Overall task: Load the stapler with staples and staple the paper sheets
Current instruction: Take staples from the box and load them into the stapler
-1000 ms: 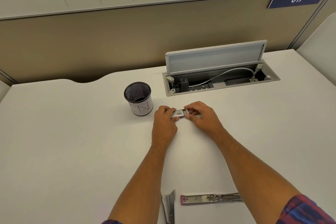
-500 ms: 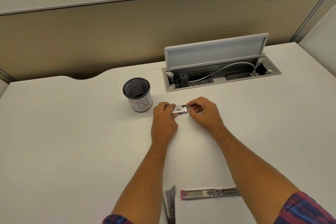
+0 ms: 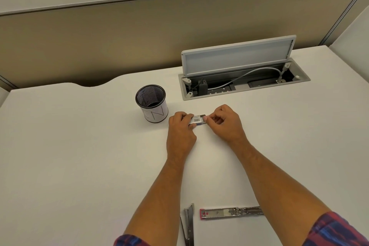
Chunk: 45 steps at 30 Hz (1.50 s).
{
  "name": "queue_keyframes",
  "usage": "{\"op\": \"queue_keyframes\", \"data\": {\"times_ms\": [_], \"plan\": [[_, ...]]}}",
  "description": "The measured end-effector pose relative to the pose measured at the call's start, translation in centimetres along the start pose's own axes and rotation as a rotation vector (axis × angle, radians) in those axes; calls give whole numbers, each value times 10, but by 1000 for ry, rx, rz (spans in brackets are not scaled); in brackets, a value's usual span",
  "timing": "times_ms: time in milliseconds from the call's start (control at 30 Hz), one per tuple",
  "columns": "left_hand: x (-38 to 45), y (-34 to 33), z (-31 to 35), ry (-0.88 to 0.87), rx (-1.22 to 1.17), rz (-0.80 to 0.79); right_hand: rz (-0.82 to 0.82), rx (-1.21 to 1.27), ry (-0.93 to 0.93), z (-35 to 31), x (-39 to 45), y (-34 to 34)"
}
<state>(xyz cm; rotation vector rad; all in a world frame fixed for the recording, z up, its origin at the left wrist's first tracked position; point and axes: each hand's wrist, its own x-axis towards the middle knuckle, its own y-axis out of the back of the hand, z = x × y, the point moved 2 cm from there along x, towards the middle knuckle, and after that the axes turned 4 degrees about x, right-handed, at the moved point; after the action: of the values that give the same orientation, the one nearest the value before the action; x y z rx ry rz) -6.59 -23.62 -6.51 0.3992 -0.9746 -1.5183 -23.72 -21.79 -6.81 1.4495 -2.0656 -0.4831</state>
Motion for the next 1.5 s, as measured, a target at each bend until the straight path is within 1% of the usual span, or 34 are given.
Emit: {"op": "queue_keyframes", "data": {"times_ms": [100,433,700,867,967,1067,1200,1233,1300,1433,1500], "plan": [[0,1,0,-6,5,5,21,-1,-42,0,2,-2],[0,0,-1,-1,9,3,12,28,-156,0,7,0],[0,1,0,-1,8,3,-51,-36,-233,-12,10,-2],[-1,1,0,-7,3,7,-110,-109,-388,-21,17,-6],[-1,1,0,-12,5,13,-118,-100,-423,-23,15,-9],[-1,1,0,-20,13,11,-80,-51,-410,-21,12,-7],[-1,1,0,-14,23,7,86,111,-412,-15,9,2],[0,1,0,-14,26,6,97,140,-398,-13,7,5],[0,1,0,-13,27,2,40,141,-327,-9,0,10],[0,1,0,-5,18,-2,-200,4,-116,-7,-13,12],[0,1,1,-7,15,3,-256,-34,-39,-7,-16,10]]}}
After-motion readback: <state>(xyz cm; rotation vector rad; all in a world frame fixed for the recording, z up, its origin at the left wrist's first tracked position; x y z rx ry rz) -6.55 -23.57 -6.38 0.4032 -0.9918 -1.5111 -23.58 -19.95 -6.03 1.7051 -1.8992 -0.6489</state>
